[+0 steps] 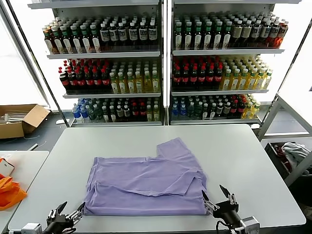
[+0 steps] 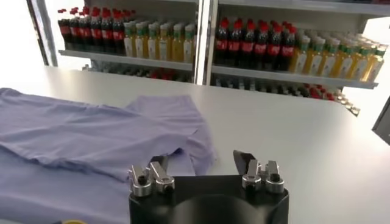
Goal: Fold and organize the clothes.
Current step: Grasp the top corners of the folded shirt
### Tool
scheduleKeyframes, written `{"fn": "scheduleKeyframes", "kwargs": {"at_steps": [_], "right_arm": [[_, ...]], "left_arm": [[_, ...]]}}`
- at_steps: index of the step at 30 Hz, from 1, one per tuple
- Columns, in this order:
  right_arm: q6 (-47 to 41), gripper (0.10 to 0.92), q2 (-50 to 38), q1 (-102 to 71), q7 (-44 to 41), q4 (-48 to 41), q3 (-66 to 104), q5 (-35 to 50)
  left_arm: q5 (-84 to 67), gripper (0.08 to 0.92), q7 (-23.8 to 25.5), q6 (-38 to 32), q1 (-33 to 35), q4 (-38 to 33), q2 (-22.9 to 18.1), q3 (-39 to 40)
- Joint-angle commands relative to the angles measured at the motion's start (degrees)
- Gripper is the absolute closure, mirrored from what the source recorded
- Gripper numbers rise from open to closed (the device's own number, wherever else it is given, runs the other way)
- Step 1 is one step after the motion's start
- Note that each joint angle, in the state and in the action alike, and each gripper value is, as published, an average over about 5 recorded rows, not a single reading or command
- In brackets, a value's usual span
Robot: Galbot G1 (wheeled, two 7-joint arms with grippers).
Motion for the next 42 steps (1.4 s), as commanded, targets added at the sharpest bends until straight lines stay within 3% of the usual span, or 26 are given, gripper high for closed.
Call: {"fn": "scheduleKeyframes", "kwargs": {"at_steps": [1, 10, 16, 30, 42], "right_arm": [[-6.2, 0.207, -3.1, 17.3, -7.5, -6.5, -0.2, 4.1], [-6.2, 0.202, -0.2, 42.2, -12.0, -32.1, -12.4, 5.4], [-6.4, 0.203, 2.7, 49.7, -14.3, -43.7, -17.2, 2.8], [-6.4, 0.203, 9.8, 60.1, -12.7, -59.1, -21.2, 1.4], [-6.4, 0.203, 12.4, 62.7, -12.5, -66.8, -22.3, -0.4]], "left_arm": [[-2.6, 0.219, 2.0, -0.2, -9.2, 3.2, 8.8, -0.4], [-10.0, 0.177, 5.4, -1.9, -22.6, 18.3, 19.5, 10.1], [-11.1, 0.177, 6.1, -3.0, -32.0, 27.8, 22.9, 18.4], [-12.5, 0.177, 5.6, -3.0, -44.1, 39.0, 21.5, 26.5], [-12.8, 0.177, 4.2, -2.8, -46.3, 41.6, 19.7, 28.9]]}}
